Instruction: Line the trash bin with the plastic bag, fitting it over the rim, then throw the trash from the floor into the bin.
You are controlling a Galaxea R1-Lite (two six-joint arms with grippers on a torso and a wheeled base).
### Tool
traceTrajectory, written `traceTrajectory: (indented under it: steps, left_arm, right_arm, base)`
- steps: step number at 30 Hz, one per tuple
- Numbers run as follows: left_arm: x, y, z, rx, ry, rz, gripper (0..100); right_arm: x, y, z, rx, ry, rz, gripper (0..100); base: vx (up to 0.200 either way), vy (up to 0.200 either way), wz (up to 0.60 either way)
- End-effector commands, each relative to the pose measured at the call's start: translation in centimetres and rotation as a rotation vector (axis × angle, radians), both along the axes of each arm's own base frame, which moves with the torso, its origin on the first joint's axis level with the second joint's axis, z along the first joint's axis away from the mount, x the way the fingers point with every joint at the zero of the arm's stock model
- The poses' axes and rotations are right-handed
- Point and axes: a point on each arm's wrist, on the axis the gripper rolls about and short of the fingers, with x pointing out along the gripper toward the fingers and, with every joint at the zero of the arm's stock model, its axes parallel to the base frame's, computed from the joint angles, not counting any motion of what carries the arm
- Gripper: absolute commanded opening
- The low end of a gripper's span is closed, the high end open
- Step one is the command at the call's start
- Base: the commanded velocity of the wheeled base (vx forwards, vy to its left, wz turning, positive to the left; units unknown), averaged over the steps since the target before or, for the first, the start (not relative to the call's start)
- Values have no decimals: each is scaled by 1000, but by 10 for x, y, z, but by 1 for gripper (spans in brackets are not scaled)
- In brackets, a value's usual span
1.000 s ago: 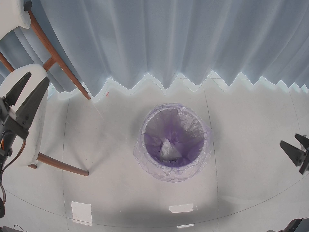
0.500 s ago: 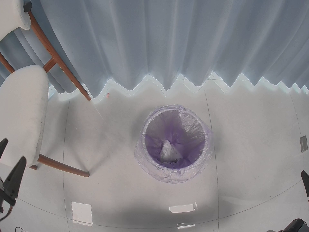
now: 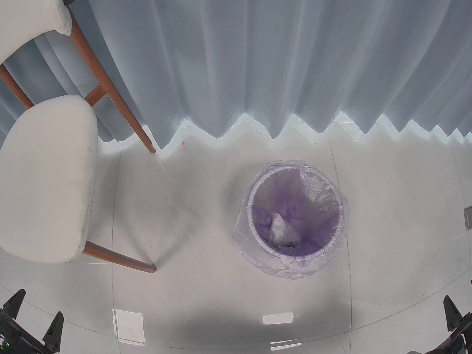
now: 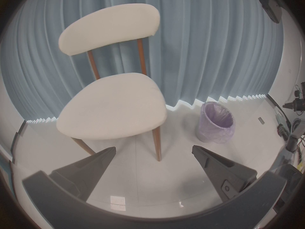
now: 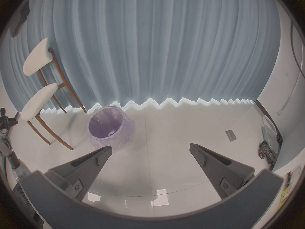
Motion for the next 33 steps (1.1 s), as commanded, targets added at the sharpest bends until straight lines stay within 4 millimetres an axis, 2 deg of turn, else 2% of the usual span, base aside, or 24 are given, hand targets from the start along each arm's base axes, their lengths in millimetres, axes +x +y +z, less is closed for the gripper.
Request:
traceTrajectory:
  steps: [1, 4, 8, 10, 13, 16, 17, 21, 24, 25, 26, 27, 29, 32, 33]
  left_arm:
    - [0, 2, -19, -43, -99, 90, 100]
    - [0, 3, -19, -40, -99, 143, 100]
    - [0, 2, -19, -18, -103, 190, 100]
    - [-1, 2, -19, -22, -104, 215, 100]
    - [-8, 0, -21, -20, -194, 275, 100]
    - [-8, 1, -20, -24, -203, 281, 100]
    - [-8, 1, -20, -33, -203, 282, 100]
    - [-8, 1, -20, -16, -199, 290, 100]
    - [-8, 3, -20, -20, -199, 358, 100]
    - [-9, 5, -20, -25, -201, 475, 100]
    - [-10, 6, -20, -21, -201, 508, 100]
    - [-10, 6, -20, -19, -200, 504, 100]
    - [-9, 5, -20, -8, -199, 478, 100]
    - [-9, 3, -19, 58, -194, 371, 100]
    - [-8, 1, -19, 79, -201, 284, 100]
  right_arm:
    - [-7, 3, -18, 29, -44, -14, 100]
    - [-4, 3, -19, -12, -62, 11, 100]
    - [-2, 7, -20, -121, -84, 218, 100]
    - [-1, 7, -20, -145, -108, 235, 100]
    - [2, 6, -22, -148, -129, 181, 100]
    - [7, 4, -24, -140, -178, 80, 100]
    - [10, 1, -24, -138, -243, -54, 100]
    - [10, 1, -25, -130, -244, -75, 100]
    - [10, 1, -24, -117, -245, -74, 100]
    - [10, 1, -24, -8, -252, -83, 100]
    - [10, 1, -24, 72, -258, -88, 100]
    - [10, 1, -24, 125, -266, -96, 100]
    - [10, 1, -24, 123, -266, -99, 100]
    - [11, 1, -25, -16, -247, -81, 100]
    - [11, 1, -25, -97, -244, -59, 100]
  base:
    - [0, 0, 0]
    - [0, 0, 0]
    - [0, 0, 0]
    - [0, 0, 0]
    - [0, 0, 0]
    - [0, 0, 0]
    - [0, 0, 0]
    - [0, 0, 0]
    - [0, 0, 0]
    - [0, 0, 0]
    - [0, 0, 0]
    - [0, 0, 0]
    - [0, 0, 0]
    - [0, 0, 0]
    - [0, 0, 0]
